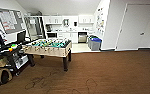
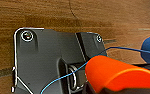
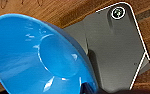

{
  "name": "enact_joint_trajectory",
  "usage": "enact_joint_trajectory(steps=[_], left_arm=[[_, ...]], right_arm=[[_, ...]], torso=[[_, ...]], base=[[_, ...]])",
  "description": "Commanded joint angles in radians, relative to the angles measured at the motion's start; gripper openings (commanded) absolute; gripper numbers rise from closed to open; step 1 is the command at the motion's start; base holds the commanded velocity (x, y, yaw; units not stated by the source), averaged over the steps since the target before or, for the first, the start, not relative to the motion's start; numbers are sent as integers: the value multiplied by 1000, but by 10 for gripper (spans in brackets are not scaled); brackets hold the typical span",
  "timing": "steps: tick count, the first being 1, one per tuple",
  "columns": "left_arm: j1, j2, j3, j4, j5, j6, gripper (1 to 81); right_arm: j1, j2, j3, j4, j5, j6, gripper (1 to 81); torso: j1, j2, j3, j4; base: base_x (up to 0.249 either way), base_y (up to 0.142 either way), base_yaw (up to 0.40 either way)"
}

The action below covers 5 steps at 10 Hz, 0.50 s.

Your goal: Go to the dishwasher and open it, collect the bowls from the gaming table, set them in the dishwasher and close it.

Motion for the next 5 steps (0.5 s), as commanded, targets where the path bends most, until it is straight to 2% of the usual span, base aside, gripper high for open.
enact_joint_trajectory(steps=[1,5], left_arm=[[-39,-30,9,6,16,1,10],[-39,-28,9,7,16,1,10]], right_arm=[[35,-17,2,-20,-25,-4,10],[38,-17,-1,-20,-25,-4,10]], torso=[[1,0,0,0],[3,0,0,0]], base=[[78,0,0],[131,0,0]])
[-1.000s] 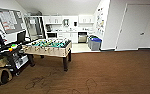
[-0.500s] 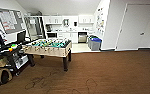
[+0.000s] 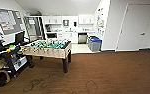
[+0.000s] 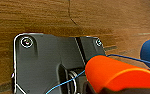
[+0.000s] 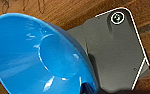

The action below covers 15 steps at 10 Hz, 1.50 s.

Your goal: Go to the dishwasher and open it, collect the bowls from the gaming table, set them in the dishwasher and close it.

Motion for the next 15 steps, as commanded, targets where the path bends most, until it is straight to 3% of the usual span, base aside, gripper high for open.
enact_joint_trajectory(steps=[1,11,15], left_arm=[[-19,-29,10,7,24,1,10],[-15,-23,8,7,24,1,10],[-15,-21,3,7,24,1,10]], right_arm=[[27,-16,8,-17,-36,-4,10],[29,-8,2,-20,-38,-4,10],[30,-6,2,-21,-41,-4,10]], torso=[[0,0,0,0],[1,0,0,0],[1,0,0,0]], base=[[133,0,0],[133,0,0],[133,-64,0]])
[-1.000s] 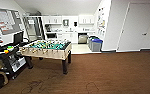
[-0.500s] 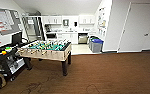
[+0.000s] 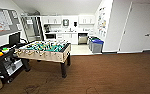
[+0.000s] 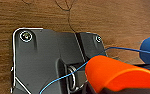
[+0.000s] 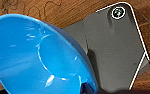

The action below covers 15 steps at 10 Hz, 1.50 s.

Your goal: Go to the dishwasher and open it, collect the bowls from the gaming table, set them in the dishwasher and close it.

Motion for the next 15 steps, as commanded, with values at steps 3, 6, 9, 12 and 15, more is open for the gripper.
enact_joint_trajectory(steps=[3,6,9,12,15], left_arm=[[-35,-28,8,9,19,1,10],[-35,-30,8,9,19,1,10],[-35,-27,8,9,19,1,10],[-35,-28,8,9,18,1,10],[-34,-28,8,9,18,1,10]], right_arm=[[41,-12,7,-24,-29,-2,10],[41,-12,7,-25,-29,-3,10],[38,-12,7,-25,-29,-2,10],[38,-12,7,-25,-28,-2,10],[36,-14,7,-25,-29,-4,10]], torso=[[0,0,0,0],[0,0,0,0],[0,0,0,0],[0,0,0,0],[0,0,0,0]], base=[[133,-66,0],[133,-67,0],[133,-67,0],[130,-22,0],[123,0,0]])
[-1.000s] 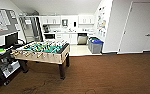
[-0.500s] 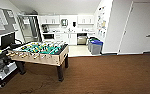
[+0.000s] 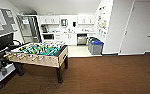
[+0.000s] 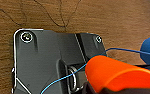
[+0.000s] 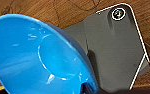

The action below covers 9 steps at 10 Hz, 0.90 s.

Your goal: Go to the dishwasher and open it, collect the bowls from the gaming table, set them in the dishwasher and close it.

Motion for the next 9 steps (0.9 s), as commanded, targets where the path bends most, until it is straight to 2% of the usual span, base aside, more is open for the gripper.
enact_joint_trajectory(steps=[1,9], left_arm=[[-34,-26,11,9,18,1,10],[-32,-23,10,13,18,1,10]], right_arm=[[35,-18,12,-18,-29,-2,10],[35,-18,10,-18,-28,-4,10]], torso=[[0,0,0,0],[0,0,0,0]], base=[[123,0,0],[123,0,0]])
